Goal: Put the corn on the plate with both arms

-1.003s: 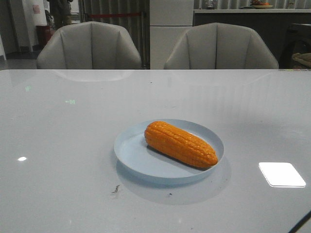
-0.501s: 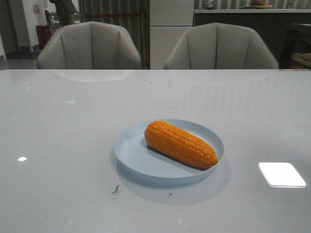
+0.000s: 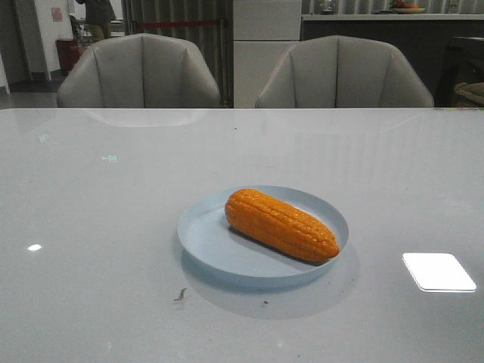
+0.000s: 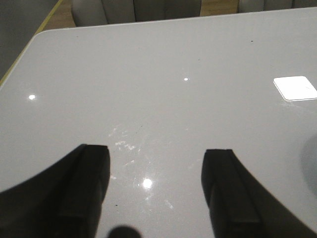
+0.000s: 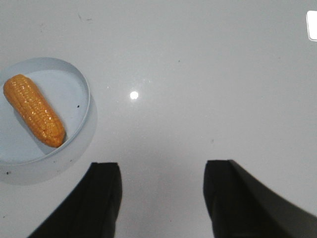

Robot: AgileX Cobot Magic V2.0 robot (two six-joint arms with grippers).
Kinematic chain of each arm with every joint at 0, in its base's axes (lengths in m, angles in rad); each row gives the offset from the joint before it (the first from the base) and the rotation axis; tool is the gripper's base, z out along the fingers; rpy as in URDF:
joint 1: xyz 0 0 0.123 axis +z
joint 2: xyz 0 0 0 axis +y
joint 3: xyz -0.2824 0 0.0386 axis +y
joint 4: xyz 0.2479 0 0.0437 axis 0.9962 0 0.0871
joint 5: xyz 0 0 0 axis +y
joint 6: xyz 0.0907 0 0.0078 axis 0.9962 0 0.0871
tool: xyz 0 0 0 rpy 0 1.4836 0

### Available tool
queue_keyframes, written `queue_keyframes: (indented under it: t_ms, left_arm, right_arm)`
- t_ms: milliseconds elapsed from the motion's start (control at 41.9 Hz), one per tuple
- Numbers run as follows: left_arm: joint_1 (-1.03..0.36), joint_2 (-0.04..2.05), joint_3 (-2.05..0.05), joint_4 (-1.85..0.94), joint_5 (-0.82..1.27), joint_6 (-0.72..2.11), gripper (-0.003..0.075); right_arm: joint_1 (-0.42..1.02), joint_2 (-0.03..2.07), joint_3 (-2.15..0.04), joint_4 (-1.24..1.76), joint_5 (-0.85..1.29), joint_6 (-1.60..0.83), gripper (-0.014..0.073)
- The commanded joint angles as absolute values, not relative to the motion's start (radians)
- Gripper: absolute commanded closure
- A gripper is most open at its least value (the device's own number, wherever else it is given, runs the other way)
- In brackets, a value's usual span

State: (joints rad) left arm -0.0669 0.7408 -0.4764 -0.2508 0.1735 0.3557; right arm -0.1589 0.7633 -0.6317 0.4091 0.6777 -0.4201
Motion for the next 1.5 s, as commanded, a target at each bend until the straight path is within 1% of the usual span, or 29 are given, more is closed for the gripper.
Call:
queue_keyframes:
  t_ms: [0, 263, 382, 859, 955, 1003, 1098, 1194, 1313, 1480]
  left_arm:
    - [-0.064, 0.735, -0.506, -0.265, 0.082, 0.353, 0.0355]
    - [-0.064, 0.735, -0.506, -0.265, 0.082, 0.353, 0.0554]
    - [-0.064, 0.735, -0.506, -0.265, 0.082, 0.353, 0.0626]
    - [-0.064, 0.735, -0.503, -0.274, 0.084, 0.353, 0.0627]
    - [-0.076, 0.721, -0.501, -0.279, 0.085, 0.261, 0.0627]
    - [-0.076, 0.704, -0.499, -0.213, 0.085, 0.178, 0.0627]
    - [-0.076, 0.647, -0.482, -0.124, 0.08, 0.075, 0.0627]
    - [-0.076, 0.561, -0.438, -0.106, 0.061, 0.075, 0.0627]
    - [-0.076, 0.405, -0.334, -0.063, 0.023, 0.075, 0.0627]
    - [-0.076, 0.205, -0.203, -0.026, 0.023, 0.075, 0.0627]
  right_arm:
    - [-0.166, 0.757, -0.659, 0.44, 0.65, -0.426, 0.0119]
    - [-0.166, 0.757, -0.659, 0.44, 0.66, -0.426, 0.0119]
    - [-0.166, 0.757, -0.659, 0.44, 0.66, -0.426, 0.0119]
    - [-0.166, 0.757, -0.659, 0.44, 0.66, -0.426, 0.0119]
    - [-0.166, 0.757, -0.659, 0.44, 0.661, -0.426, 0.0119]
    - [-0.166, 0.757, -0.659, 0.44, 0.661, -0.426, 0.0119]
    - [-0.166, 0.757, -0.659, 0.44, 0.661, -0.426, 0.0119]
    - [-0.166, 0.757, -0.659, 0.44, 0.661, -0.426, 0.0119]
    - [-0.166, 0.757, -0.659, 0.44, 0.661, -0.426, 0.0119]
    - [-0.166, 0.757, -0.659, 0.44, 0.661, -0.426, 0.0119]
